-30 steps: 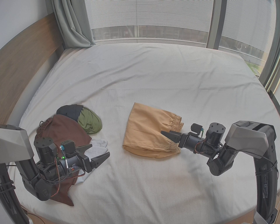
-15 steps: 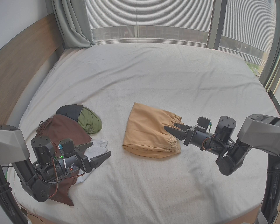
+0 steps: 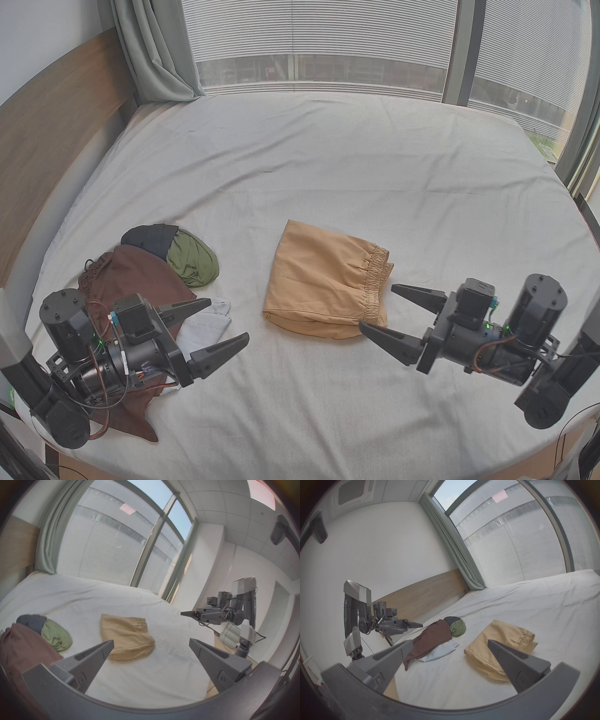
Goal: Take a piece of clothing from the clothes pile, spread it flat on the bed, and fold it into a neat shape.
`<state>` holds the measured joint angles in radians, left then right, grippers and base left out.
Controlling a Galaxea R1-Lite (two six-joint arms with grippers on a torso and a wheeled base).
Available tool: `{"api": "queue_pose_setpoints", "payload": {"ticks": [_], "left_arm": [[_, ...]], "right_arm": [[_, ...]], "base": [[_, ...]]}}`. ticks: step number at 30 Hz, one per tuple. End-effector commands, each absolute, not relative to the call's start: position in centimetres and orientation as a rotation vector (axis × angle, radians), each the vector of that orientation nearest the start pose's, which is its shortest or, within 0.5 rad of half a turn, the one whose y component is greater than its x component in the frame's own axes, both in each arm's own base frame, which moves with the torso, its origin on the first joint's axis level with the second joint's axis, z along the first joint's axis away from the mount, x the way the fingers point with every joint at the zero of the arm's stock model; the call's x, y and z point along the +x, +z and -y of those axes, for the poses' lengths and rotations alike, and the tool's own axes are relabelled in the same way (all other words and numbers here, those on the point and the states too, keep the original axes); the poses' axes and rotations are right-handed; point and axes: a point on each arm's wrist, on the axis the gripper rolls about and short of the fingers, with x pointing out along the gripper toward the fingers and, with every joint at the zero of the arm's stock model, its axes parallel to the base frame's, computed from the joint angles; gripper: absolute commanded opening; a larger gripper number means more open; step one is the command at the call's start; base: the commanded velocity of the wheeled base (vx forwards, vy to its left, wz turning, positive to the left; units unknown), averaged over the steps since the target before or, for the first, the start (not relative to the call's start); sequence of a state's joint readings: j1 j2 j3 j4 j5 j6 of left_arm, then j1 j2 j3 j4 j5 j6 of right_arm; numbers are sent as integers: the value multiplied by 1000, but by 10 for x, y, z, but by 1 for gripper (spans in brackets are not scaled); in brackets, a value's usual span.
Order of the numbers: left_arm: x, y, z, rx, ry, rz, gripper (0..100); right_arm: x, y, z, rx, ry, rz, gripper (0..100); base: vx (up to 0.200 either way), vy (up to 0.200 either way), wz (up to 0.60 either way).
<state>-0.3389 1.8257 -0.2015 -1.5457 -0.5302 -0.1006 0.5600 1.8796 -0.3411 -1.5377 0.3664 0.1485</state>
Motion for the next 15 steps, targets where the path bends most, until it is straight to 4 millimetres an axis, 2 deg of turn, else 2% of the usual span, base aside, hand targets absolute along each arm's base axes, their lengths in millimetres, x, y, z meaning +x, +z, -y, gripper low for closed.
{"api": "queue_pose_setpoints", "payload": {"ticks": [1,5,10,15], "left_arm": [[178,132,98,-54,-982,1,100],[160,140,95,-32,-1004,54,100],[140,147,85,-29,-992,100,100],[132,155,80,6,-964,169,100]], "right_arm": [[177,141,-129,102,898,27,100],[164,155,-110,99,851,78,100],[151,159,-84,72,764,112,100],[136,163,-69,69,720,157,100]], "base": [[0,0,0],[0,0,0],[0,0,0],[0,0,0]]}}
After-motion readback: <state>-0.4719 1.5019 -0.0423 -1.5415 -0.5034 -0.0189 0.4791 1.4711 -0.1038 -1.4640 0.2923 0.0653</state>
